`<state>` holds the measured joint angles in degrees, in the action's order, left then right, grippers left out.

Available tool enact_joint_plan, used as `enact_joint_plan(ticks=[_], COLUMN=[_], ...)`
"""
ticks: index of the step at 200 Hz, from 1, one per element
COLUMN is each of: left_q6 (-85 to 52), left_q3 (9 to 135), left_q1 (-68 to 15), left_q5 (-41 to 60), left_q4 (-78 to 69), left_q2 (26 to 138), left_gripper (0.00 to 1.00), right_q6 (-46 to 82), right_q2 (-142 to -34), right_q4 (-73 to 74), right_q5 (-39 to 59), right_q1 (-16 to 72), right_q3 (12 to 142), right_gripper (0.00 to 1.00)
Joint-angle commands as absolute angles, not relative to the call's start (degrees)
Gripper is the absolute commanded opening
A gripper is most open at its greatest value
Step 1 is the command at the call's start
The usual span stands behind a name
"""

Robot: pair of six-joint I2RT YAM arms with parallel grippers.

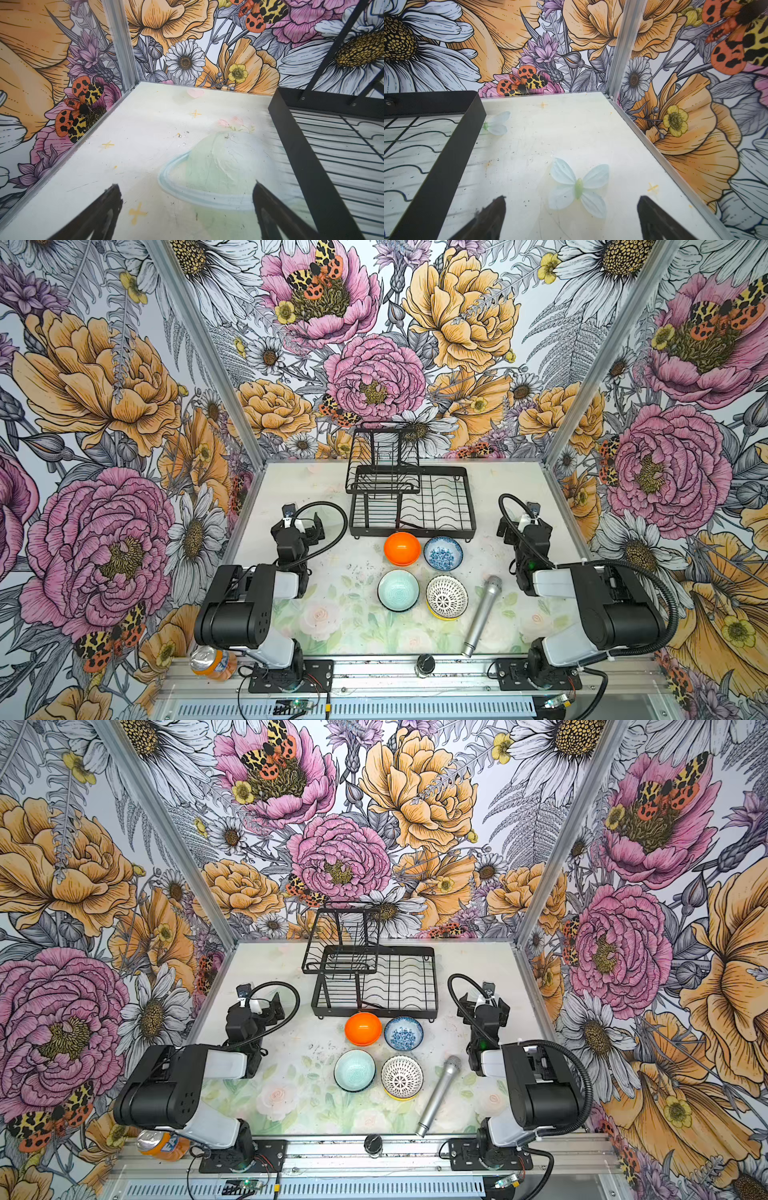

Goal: Load the bowls into the dish rack

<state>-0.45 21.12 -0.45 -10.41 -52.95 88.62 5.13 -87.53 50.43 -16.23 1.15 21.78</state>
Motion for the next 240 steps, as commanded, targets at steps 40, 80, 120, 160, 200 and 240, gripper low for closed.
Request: enact_joint_plan(ticks=[40, 80, 120, 160, 200, 240], left_q6=[-0.22, 0.57, 0.46, 0.51, 0.4, 0.39], left_q3=[21.46, 21.84, 21.91, 21.89, 21.88, 21.87], left_q1=[-0.09, 0.13, 0.17, 0.2, 0.45, 0.32], left_q5=[-9.16, -6.06, -6.07, -5.98, -5.54, -5.76], left_q4=[-53.88, -53.15, -53.13, -53.02, -53.01, -53.1], left_q2=[88.77, 88.77, 88.77, 88.77, 88.77, 88.77], left_gripper=[0.99, 0.99, 0.99, 0.99, 0.99, 0.99], right_q6=[5.75, 5.87, 5.97, 5.97, 5.9, 5.88], right_q2=[-88.07, -88.15, -88.1, -88.16, -87.98, -87.89], right_q4=[51.6, 51.3, 51.1, 51.05, 51.12, 51.57], right_q5=[-15.82, -15.44, -15.21, -15.18, -15.2, -15.21], right_q1=[0.97, 0.79, 0.62, 0.57, 0.59, 0.69], right_q3=[21.58, 21.67, 21.8, 21.87, 21.68, 21.47], right_gripper=[0.99, 1.0, 1.0, 0.99, 1.0, 1.0])
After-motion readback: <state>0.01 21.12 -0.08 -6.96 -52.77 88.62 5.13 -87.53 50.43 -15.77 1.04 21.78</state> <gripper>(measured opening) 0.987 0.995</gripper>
